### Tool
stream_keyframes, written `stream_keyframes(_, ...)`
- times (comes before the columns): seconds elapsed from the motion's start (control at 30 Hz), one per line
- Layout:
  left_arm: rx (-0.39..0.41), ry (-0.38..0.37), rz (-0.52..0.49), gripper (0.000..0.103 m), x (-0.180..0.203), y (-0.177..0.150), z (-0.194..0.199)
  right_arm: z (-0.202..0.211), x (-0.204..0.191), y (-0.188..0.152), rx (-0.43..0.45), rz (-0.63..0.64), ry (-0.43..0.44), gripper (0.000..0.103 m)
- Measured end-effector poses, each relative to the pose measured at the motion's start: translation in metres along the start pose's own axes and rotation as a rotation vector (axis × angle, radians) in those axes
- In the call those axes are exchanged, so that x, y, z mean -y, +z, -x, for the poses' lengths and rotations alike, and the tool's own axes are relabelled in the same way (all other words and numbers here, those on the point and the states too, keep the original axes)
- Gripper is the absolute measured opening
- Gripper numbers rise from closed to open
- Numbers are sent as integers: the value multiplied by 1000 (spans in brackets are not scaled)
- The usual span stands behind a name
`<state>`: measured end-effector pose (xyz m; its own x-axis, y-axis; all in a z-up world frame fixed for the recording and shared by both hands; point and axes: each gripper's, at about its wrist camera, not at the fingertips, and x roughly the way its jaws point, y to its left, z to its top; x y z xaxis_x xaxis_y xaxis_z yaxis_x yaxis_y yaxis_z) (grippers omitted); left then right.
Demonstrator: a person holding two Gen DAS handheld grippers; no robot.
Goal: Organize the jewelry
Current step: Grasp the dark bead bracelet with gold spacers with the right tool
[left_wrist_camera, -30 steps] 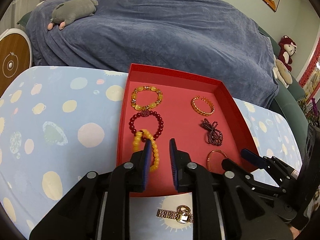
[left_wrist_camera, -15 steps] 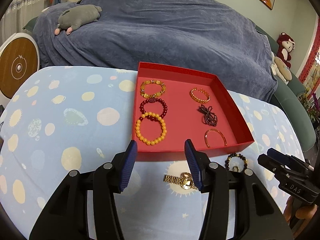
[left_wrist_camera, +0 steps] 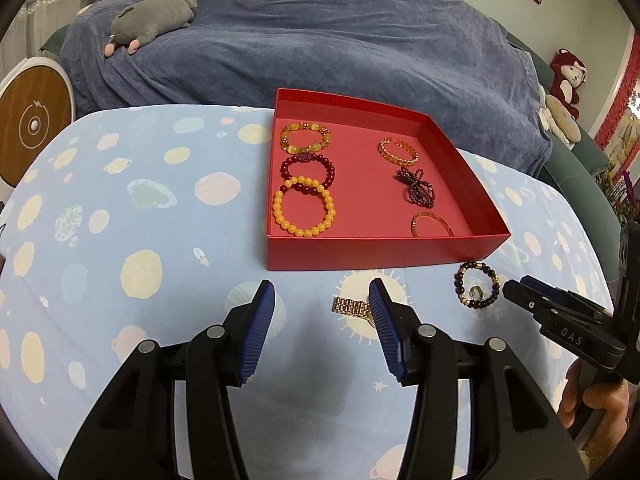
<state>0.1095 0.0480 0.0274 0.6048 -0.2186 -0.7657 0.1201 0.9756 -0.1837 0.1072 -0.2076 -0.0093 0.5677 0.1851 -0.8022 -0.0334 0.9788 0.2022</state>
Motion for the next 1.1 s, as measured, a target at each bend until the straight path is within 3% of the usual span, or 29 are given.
stream_keyframes(0.37,-34,0,-10,47,4,-5,-11,-32,3,10,-24,7,-34,38)
stream_keyframes(0.57,-46,-9,-11,47,8,-9,-15,-34,-1,5,-29,56,-75,19)
stream_keyframes(0.6,-51,-14,-13,47,10,-9,-15,-33,0,5,-32,51,-73,11)
stream_keyframes(1.1,-121,-73,-24,48,38,-22,-41,-9,-2,-7,-56,31,-9,8)
